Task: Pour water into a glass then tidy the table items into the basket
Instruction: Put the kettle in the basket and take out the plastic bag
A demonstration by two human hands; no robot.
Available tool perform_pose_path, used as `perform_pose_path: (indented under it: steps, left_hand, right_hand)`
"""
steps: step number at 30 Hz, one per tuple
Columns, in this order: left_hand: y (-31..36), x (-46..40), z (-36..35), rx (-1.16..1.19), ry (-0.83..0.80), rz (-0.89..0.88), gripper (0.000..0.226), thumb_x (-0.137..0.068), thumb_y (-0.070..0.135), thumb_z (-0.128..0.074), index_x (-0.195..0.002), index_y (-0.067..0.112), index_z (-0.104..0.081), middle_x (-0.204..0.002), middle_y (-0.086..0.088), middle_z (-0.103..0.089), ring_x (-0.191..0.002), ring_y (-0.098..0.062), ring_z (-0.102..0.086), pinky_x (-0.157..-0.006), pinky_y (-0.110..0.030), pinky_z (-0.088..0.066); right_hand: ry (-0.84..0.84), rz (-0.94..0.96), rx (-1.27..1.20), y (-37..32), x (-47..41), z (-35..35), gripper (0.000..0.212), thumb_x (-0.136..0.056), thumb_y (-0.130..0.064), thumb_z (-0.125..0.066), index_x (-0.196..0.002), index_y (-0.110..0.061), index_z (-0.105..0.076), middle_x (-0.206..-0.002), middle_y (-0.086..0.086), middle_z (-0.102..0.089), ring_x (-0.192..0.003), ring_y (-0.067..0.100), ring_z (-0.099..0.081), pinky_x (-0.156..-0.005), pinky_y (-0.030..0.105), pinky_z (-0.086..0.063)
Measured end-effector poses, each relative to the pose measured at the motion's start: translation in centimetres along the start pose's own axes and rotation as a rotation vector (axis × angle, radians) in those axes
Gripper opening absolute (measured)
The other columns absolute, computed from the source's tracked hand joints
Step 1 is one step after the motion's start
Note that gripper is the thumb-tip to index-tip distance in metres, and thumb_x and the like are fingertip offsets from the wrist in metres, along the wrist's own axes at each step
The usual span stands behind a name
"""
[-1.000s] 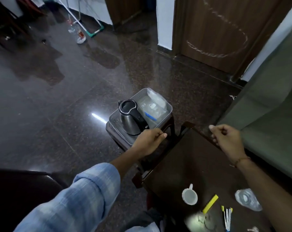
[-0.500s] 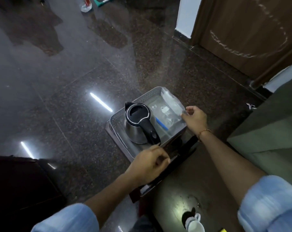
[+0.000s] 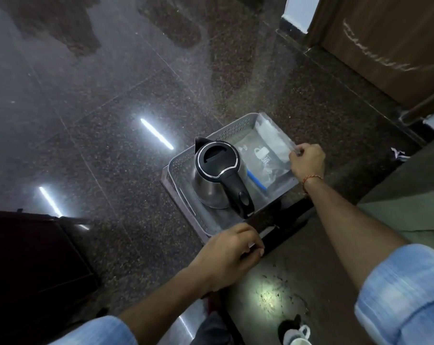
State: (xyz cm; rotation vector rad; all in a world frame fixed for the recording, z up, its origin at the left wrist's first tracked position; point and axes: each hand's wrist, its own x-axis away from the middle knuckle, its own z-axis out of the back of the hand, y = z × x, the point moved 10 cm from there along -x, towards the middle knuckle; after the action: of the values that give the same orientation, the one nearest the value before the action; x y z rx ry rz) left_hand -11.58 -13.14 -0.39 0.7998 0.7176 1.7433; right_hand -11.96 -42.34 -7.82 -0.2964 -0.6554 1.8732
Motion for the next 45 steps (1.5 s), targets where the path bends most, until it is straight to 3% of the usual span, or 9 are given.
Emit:
perform_pose_path:
  steps: [10,17,22,26,31,35,40,42,45]
  left_hand:
    - [3.2,-1.7,0.4,-0.056,0.016,-0.07,0.012,-0.09,0.029,-0.057,-0.097,0.024,-0.066,-0.103,0.008,-0.061,-0.089,-0.01,-0.059,-0.081,-0.038,-0.053]
    - [7.5,-1.8,0.6,-0.123,0.186,-0.018,0.017,-0.092,0.038,-0.054,-0.099,0.028,-0.065,-0.095,0.013,-0.059,-0.096,-0.012,-0.056,-0.084,-0.024,-0.043]
    - [12.8,-1.3,-0.9,0.309,0.215,0.159,0.026,-0.098,0.054,-0.041,-0.094,0.036,-0.06,-0.083,0.016,-0.067,-0.081,0.001,-0.064,-0.074,-0.022,-0.046]
    - [20.5,-0.8,-5.6,0.683,0.022,0.183,0.025,-0.099,0.046,-0.044,-0.095,0.03,-0.062,-0.083,0.007,-0.073,-0.08,-0.014,-0.07,-0.072,-0.03,-0.057]
    - [29.3,0.1,-8.9,0.761,-0.009,0.099,0.013,-0.095,0.015,-0.061,-0.103,0.005,-0.065,-0.095,-0.012,-0.076,-0.088,-0.026,-0.074,-0.07,-0.036,-0.063]
    - [34.4,1.2,-12.2,0.676,-0.085,0.02,0.009,-0.092,0.014,-0.065,-0.096,0.006,-0.063,-0.087,-0.01,-0.076,-0.081,-0.023,-0.075,-0.063,-0.037,-0.062]
    - [39.0,3.4,-16.2,0.605,-0.194,-0.058,0.007,-0.091,0.012,-0.065,-0.087,0.01,-0.059,-0.078,-0.007,-0.074,-0.073,-0.024,-0.075,-0.059,-0.034,-0.06]
    - [40.5,4.1,-16.9,0.587,-0.195,-0.108,0.007,-0.088,0.009,-0.065,-0.084,0.012,-0.06,-0.072,-0.006,-0.071,-0.066,-0.021,-0.073,-0.059,-0.034,-0.06]
    - [42.1,5.0,-16.9,0.532,-0.185,-0.173,0.007,-0.087,0.006,-0.063,-0.09,0.012,-0.063,-0.079,-0.011,-0.072,-0.066,-0.022,-0.072,-0.061,-0.037,-0.061]
  right_hand:
    - [0.09,0.075,-0.382,-1.6,6.2,11.7,0.009,-0.082,-0.032,-0.064,-0.086,-0.025,-0.068,-0.076,-0.017,-0.063,-0.064,-0.011,-0.056,-0.064,0.015,-0.048]
    - [0.158,0.016,-0.805,0.7,14.4,25.5,0.011,-0.081,-0.032,-0.067,-0.07,-0.03,-0.064,-0.077,-0.006,-0.065,-0.076,0.011,-0.06,-0.071,0.037,-0.052]
    - [0.158,-0.077,-1.121,5.7,21.6,34.6,0.024,-0.089,-0.014,-0.062,-0.069,-0.025,-0.067,-0.077,-0.006,-0.073,-0.069,0.01,-0.069,-0.057,0.032,-0.059]
    - [0.214,-0.207,-1.237,12.1,28.1,39.3,0.02,-0.092,-0.012,-0.061,-0.074,-0.02,-0.066,-0.079,-0.001,-0.073,-0.065,0.009,-0.068,-0.054,0.026,-0.057]
    - [0.258,-0.468,-1.091,20.6,35.5,40.7,0.005,-0.091,-0.014,-0.063,-0.085,-0.016,-0.063,-0.092,0.008,-0.074,-0.072,0.015,-0.07,-0.064,0.033,-0.06]
    - [0.47,-0.375,-0.706,21.9,40.5,45.0,0.019,-0.082,-0.022,-0.071,-0.087,-0.034,-0.057,-0.093,-0.018,-0.064,-0.082,-0.006,-0.064,-0.063,0.011,-0.047]
    - [0.548,-0.227,-0.122,17.2,44.9,46.9,0.045,-0.082,-0.042,-0.064,-0.121,-0.019,-0.061,-0.135,0.002,-0.047,-0.121,0.014,-0.045,-0.105,0.03,-0.04]
    - [0.555,-0.132,-0.062,14.3,45.8,46.9,0.046,-0.081,-0.048,-0.059,-0.118,-0.021,-0.063,-0.129,-0.006,-0.048,-0.12,0.007,-0.044,-0.099,0.021,-0.04]
    - [0.401,-0.147,-0.227,13.0,45.6,45.7,0.023,-0.083,-0.036,-0.064,-0.102,-0.025,-0.072,-0.094,-0.018,-0.067,-0.09,-0.007,-0.06,-0.066,0.001,-0.042]
